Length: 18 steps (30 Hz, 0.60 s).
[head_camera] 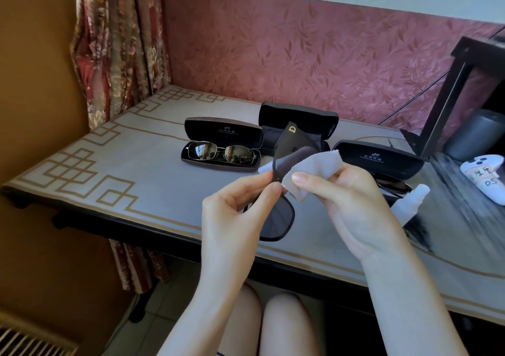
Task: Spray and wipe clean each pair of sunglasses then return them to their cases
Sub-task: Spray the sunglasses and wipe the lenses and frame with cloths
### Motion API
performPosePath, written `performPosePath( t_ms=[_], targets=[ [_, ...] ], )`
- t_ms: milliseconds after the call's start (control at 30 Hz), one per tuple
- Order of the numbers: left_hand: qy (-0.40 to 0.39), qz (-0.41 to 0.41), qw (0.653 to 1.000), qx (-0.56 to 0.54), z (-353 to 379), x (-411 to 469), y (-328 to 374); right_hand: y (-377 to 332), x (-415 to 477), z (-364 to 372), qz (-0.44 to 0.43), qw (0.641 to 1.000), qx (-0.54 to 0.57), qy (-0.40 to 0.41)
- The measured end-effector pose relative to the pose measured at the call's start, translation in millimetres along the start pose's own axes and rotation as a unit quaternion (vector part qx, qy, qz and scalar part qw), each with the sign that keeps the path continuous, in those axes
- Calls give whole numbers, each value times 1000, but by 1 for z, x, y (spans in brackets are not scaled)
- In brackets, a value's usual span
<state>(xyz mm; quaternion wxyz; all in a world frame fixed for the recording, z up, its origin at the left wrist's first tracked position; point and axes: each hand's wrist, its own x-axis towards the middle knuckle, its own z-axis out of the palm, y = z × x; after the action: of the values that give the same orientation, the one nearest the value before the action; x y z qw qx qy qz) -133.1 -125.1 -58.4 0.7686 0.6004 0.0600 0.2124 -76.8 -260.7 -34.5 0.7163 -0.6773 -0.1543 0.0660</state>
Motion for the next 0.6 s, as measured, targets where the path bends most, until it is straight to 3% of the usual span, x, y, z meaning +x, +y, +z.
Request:
performPosePath(
  t_ms=[300, 600],
  targets=[
    [-57, 13, 998, 14, 0, -1, 3, -5, 9, -3, 23, 996, 15, 81],
    [-60, 56, 994, 77, -3, 3, 8, -13, 14, 12, -9, 995, -90, 40]
  ],
)
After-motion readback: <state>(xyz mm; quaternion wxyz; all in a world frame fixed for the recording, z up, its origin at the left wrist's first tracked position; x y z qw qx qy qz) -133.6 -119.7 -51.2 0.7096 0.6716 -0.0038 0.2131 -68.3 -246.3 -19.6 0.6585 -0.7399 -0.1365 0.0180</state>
